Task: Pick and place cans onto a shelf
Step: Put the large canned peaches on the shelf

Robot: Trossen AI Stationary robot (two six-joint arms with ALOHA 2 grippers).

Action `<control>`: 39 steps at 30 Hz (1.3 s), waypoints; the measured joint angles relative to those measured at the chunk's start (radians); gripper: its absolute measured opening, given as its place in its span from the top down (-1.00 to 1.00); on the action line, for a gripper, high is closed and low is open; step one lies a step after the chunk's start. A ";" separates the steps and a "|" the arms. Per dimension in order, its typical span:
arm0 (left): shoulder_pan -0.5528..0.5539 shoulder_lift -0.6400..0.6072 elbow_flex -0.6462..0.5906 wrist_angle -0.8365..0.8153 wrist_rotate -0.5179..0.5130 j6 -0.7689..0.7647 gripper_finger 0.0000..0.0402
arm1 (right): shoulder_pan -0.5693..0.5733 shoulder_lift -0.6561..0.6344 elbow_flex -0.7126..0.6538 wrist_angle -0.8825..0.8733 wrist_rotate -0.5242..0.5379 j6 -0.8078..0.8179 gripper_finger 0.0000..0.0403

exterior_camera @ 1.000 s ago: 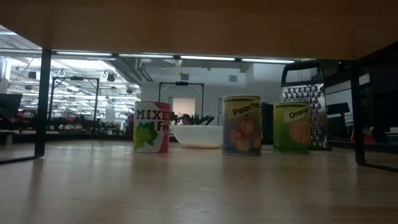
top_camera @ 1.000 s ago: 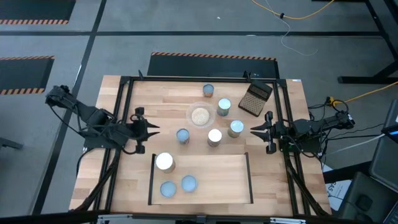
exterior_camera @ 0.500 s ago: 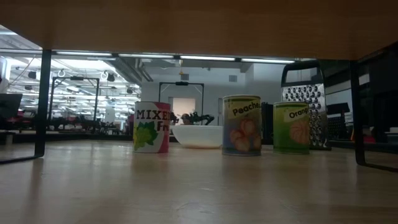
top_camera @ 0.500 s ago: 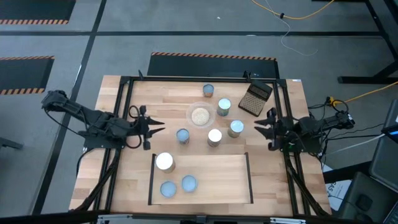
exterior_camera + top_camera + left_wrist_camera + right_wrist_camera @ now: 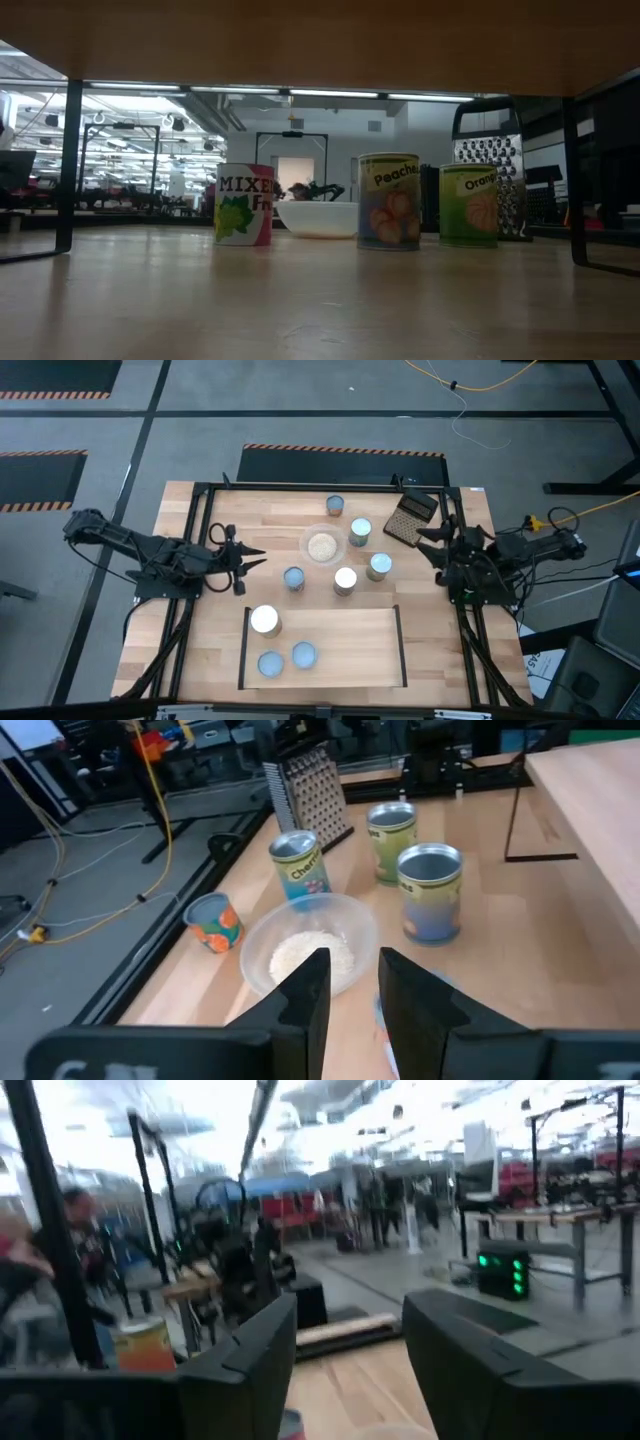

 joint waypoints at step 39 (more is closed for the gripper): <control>0.025 0.000 0.000 -0.002 0.083 -0.003 0.59 | -0.305 1.020 0.526 -0.479 -0.686 -0.158 0.11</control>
